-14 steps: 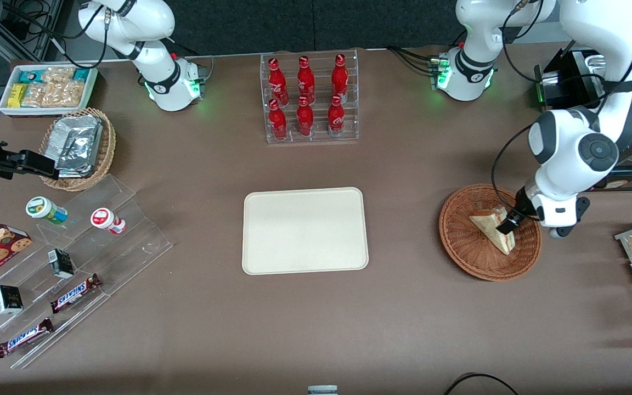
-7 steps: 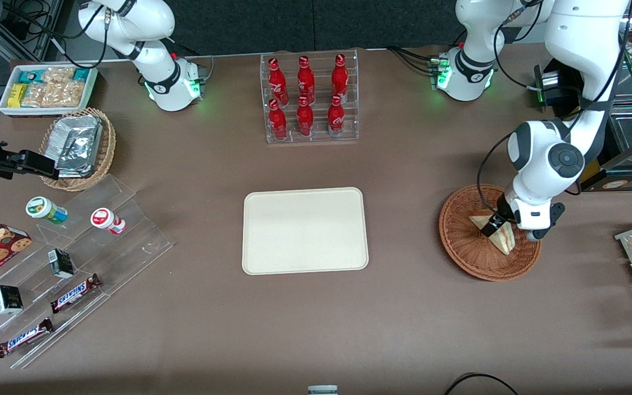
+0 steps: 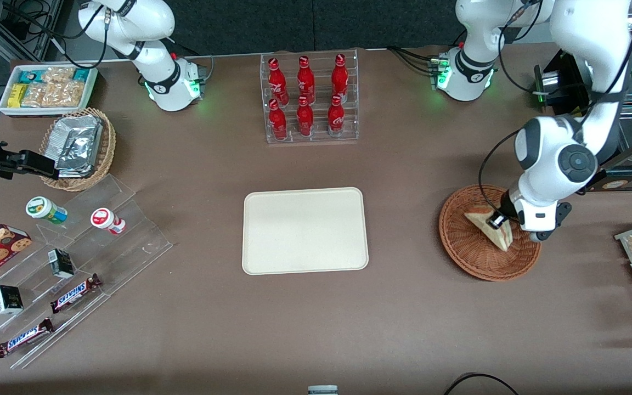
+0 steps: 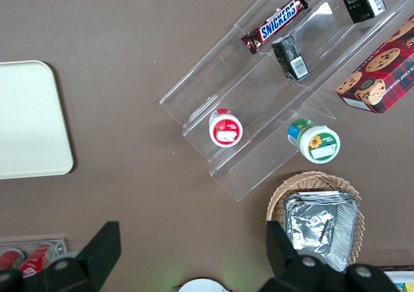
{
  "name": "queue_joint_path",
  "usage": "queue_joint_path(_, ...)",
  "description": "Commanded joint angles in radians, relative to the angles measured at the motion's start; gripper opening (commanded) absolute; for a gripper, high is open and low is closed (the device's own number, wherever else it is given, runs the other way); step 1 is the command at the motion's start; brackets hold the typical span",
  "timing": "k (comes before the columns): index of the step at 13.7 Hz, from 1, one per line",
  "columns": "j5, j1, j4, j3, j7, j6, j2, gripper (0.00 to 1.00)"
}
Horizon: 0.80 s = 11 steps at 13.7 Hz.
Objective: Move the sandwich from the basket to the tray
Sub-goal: 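Lift the sandwich and carry it with the left gripper toward the tray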
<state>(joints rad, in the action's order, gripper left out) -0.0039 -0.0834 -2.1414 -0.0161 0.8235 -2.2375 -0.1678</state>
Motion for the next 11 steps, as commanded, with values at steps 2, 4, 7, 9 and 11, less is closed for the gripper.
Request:
queue_joint_path(2, 0.005, -0.100, 0.185, -0.007, 0.054, 0.353, 0.108, 0.00)
queue_joint_path(4, -0.011, -0.195, 0.332, -0.012, 0.123, 0.478, 0.091, 0.00)
queue_joint_path(7, -0.045, -0.341, 0.425, -0.015, 0.189, 0.458, 0.030, 0.00)
queue_joint_path(9, -0.039, -0.455, 0.440, -0.015, 0.190, 0.347, -0.031, 0.00)
queue_joint_path(11, -0.028, -0.533, 0.445, -0.015, 0.187, 0.253, -0.105, 0.00)
